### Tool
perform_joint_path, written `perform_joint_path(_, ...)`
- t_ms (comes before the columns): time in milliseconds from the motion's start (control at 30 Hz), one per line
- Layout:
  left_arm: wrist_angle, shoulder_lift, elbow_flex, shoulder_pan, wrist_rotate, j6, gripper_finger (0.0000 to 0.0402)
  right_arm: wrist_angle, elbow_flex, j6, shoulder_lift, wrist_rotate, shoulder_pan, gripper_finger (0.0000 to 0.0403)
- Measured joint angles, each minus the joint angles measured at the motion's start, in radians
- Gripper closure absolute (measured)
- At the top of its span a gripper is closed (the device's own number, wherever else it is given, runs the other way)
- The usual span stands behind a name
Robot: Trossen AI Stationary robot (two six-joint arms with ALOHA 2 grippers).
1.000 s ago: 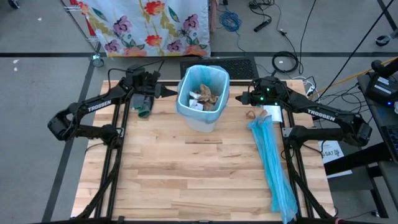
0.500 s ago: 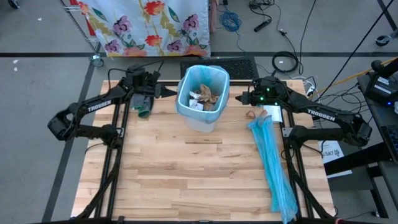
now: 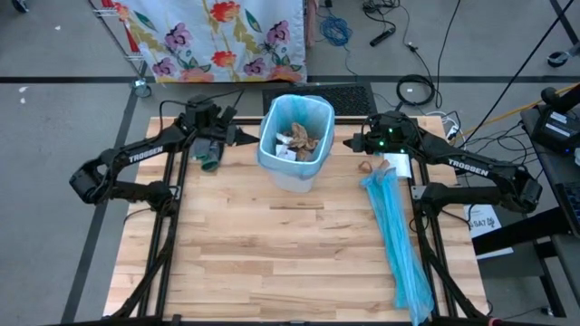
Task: Place trash/remove bag and relplace
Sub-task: Remove the blue trash bag from the trash bin
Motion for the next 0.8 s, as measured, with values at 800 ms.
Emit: perform_joint_path(800,-0.007,0.001,0.0,-0.055,-0.166,0.03,0.0392,0.0,0.0,0.007,0.0,0.0,0.0,0.0318)
